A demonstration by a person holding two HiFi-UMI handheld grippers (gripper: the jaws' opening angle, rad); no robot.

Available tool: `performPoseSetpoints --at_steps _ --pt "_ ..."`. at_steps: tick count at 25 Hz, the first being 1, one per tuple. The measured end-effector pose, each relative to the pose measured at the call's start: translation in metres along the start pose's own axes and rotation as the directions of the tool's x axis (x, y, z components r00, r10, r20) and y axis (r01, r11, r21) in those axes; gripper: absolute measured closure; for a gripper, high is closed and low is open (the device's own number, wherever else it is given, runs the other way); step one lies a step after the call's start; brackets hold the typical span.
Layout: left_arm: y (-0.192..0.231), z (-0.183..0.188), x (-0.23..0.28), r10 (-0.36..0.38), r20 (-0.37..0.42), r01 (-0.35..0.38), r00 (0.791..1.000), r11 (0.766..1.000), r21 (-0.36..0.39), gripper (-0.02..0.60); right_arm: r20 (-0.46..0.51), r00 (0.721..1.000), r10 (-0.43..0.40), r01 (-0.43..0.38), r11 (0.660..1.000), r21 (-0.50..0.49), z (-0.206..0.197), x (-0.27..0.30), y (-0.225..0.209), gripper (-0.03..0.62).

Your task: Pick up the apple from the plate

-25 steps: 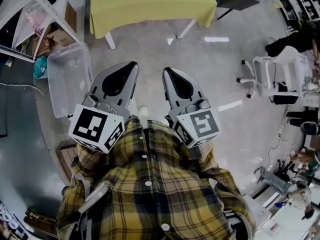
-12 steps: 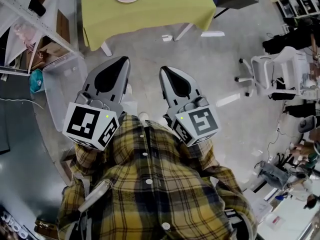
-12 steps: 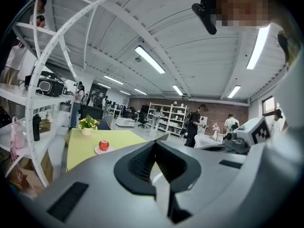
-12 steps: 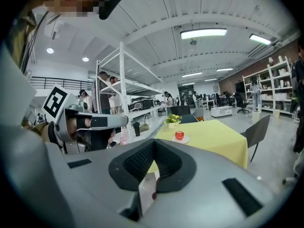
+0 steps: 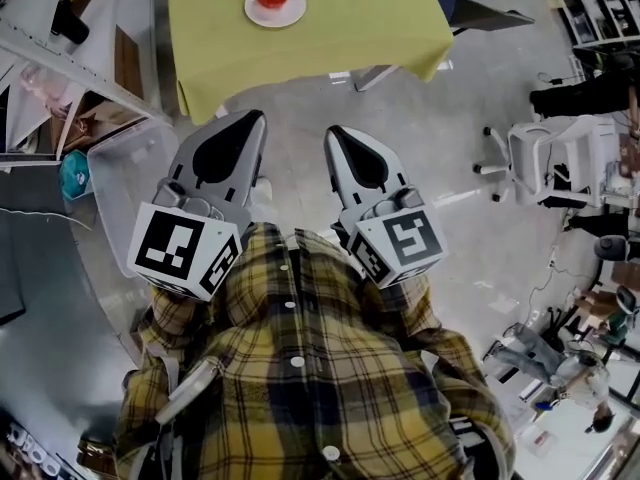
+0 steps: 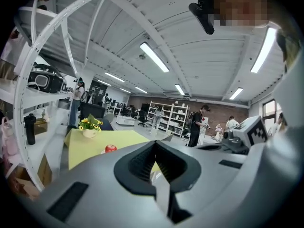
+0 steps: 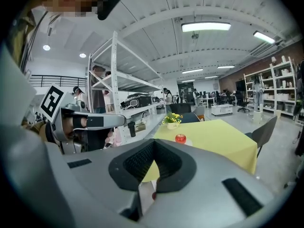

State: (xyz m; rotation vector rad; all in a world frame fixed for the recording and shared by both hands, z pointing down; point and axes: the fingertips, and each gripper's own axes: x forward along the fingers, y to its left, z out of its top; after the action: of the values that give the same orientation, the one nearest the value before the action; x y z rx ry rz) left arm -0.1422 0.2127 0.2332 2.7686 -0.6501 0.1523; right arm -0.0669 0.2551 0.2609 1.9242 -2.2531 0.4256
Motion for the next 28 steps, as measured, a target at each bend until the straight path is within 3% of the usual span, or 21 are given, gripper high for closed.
performPoseSetpoints --at_steps 9,16,28 --pt "0.048 -0.007 0.021 -0.011 -0.049 0.008 0.999 0.998 -0.054 0.575 -0.058 0.997 -0.054 0.055 0.998 0.025 -0.004 0.042 -0.017 0.597" --pt "0.061 -0.008 0.044 -0.010 -0.071 0.005 0.997 0.997 -0.080 0.575 -0.095 0.993 -0.074 0.078 0.996 0.033 -0.007 0.056 -0.045 0.597" --pt "0.087 0.010 0.123 0.035 -0.056 -0.039 0.998 0.996 -0.077 0.575 -0.097 0.995 -0.020 0.022 1.000 0.017 0.014 0.110 -0.109 0.597"
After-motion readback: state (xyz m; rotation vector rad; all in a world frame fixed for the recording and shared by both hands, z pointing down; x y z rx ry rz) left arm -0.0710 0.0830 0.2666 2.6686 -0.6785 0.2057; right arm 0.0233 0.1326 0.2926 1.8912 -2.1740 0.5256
